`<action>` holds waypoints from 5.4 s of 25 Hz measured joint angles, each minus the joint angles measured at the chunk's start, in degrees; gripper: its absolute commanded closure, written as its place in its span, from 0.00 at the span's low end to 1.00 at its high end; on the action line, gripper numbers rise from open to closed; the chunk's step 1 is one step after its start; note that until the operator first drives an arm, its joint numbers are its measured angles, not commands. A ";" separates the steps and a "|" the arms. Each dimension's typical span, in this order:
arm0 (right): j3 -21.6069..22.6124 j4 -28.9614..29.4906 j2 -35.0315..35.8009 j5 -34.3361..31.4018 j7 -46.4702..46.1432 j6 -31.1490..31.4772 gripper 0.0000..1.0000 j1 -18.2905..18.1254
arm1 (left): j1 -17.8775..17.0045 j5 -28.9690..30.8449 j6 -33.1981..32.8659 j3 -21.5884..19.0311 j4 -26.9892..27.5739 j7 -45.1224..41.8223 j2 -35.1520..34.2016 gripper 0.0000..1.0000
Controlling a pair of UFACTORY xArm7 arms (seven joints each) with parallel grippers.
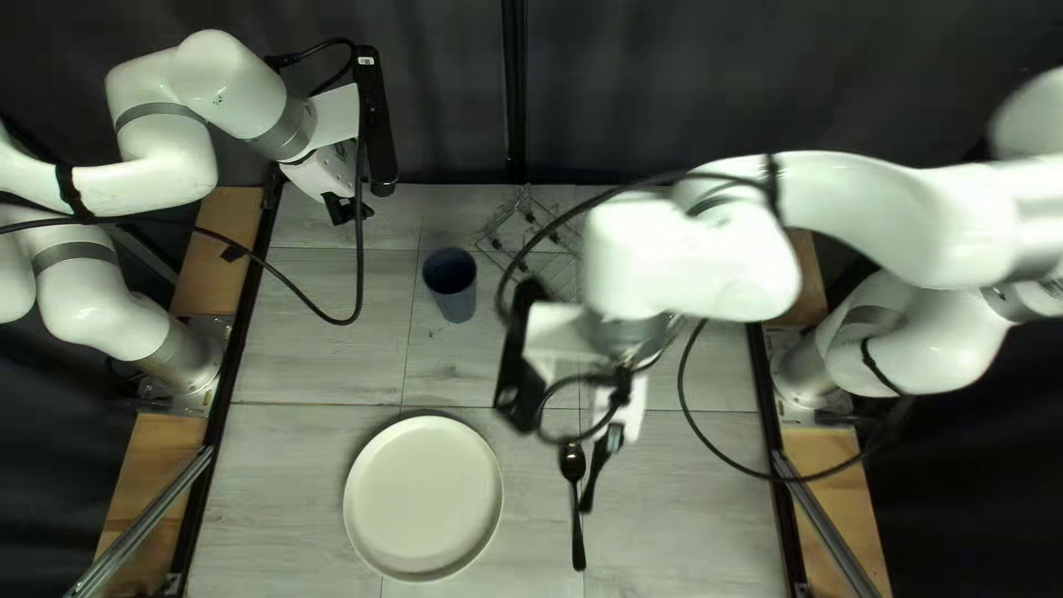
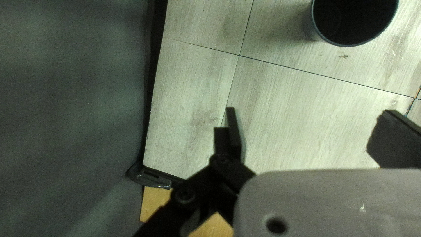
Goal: Pick up and place plate onto table. Place down one fork to the left of the plate. Place spoon and knife to the right of the plate. Place cup above the knife and spoon
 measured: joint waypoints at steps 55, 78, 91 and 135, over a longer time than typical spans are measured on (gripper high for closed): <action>-10.76 -16.87 -15.95 14.68 -2.89 -15.82 1.00 -1.77 | 2.75 6.02 -6.70 -29.81 5.08 -36.78 6.57 0.00; -10.76 -16.87 -15.95 14.68 -2.89 -15.82 1.00 -1.77 | -7.49 53.37 16.53 -49.76 31.34 -90.51 48.09 0.00; -10.76 -16.87 -15.95 14.68 -2.89 -15.82 1.00 -1.77 | -17.50 64.09 23.19 -44.81 36.31 -96.46 55.83 0.00; -10.76 -16.87 -15.95 14.68 -2.89 -15.82 0.00 -1.77 | -18.43 71.17 21.57 -41.24 35.99 -100.52 59.01 1.00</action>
